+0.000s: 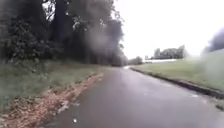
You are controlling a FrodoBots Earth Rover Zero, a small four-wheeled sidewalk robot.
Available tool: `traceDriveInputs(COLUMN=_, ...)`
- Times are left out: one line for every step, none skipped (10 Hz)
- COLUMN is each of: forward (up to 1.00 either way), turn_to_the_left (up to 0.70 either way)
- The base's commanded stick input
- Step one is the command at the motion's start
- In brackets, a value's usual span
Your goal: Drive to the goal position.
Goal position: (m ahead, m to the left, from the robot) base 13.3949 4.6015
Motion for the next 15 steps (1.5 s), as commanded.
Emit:
traceDriveInputs(forward=0.70, turn_to_the_left=0.00)
traceDriveInputs(forward=0.70, turn_to_the_left=0.00)
traceDriveInputs(forward=0.70, turn_to_the_left=0.00)
traceDriveInputs(forward=0.70, turn_to_the_left=0.00)
traceDriveInputs(forward=0.70, turn_to_the_left=0.00)
traceDriveInputs(forward=0.70, turn_to_the_left=0.00)
traceDriveInputs(forward=0.70, turn_to_the_left=0.00)
traceDriveInputs(forward=0.70, turn_to_the_left=0.00)
traceDriveInputs(forward=0.70, turn_to_the_left=0.00)
traceDriveInputs(forward=0.70, turn_to_the_left=0.00)
traceDriveInputs(forward=0.70, turn_to_the_left=0.00)
traceDriveInputs(forward=0.70, turn_to_the_left=0.00)
traceDriveInputs(forward=0.70, turn_to_the_left=0.00)
traceDriveInputs(forward=0.70, turn_to_the_left=0.00)
traceDriveInputs(forward=0.70, turn_to_the_left=0.00)
